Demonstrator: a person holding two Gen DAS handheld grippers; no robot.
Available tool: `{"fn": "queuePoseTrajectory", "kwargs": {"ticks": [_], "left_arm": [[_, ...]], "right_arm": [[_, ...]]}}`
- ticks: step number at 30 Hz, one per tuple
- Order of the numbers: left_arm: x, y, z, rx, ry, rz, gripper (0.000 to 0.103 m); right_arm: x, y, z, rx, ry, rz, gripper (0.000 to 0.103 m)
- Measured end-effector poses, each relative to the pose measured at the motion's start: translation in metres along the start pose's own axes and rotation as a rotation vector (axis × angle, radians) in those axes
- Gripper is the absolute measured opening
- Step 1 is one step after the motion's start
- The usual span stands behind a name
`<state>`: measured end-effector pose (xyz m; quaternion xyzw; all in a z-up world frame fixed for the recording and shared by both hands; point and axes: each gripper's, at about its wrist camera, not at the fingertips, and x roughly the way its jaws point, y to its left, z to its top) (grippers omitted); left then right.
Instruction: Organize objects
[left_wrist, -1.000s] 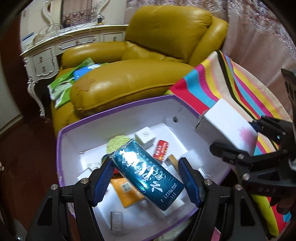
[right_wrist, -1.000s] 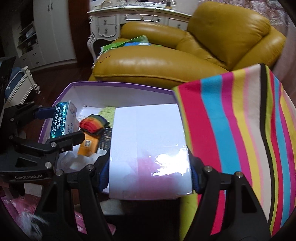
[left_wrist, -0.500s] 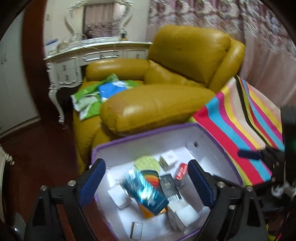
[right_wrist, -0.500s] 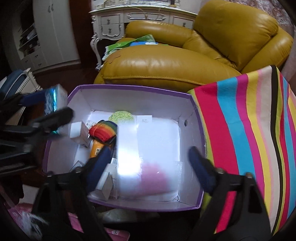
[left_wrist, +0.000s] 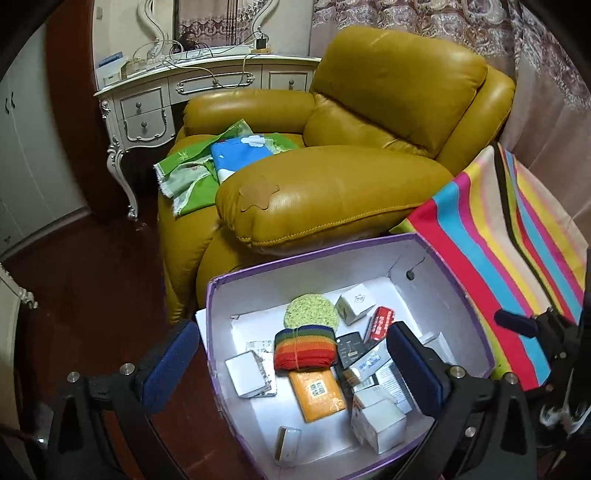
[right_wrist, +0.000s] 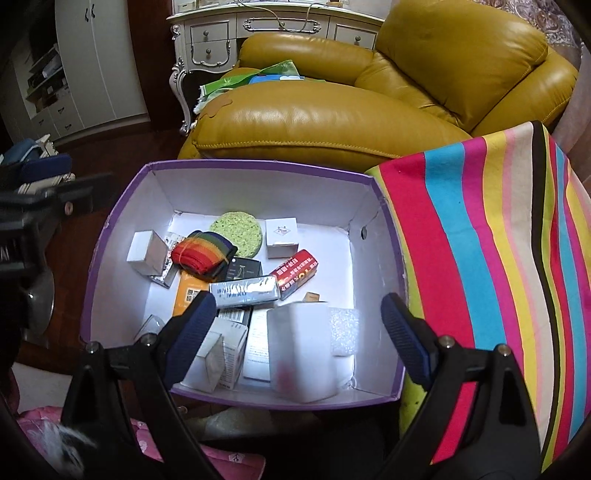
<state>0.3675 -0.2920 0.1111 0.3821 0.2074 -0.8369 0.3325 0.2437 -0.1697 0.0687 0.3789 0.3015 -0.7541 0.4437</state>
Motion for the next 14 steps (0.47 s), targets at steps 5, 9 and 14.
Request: {"fn": "queuePoseTrajectory", "kwargs": {"ticks": [5,9,14], "left_arm": [[0.001,0.002,0.001,-0.001,-0.02,0.036,0.103],[0.008,0.002,0.0,0.003,-0.008,0.026,0.103],[0.016,-0.005,-0.007,0.024,-0.012,0.071,0.102]], "right_arm": [[0.002,0.002,-0.006,-0.015,0.005,0.003,0.092],[0.004,0.005,-0.01,-0.031,0.009,-0.001,0.092],[0.007,0.007,-0.014,-0.041,0.019,-0.004,0.092]]}}
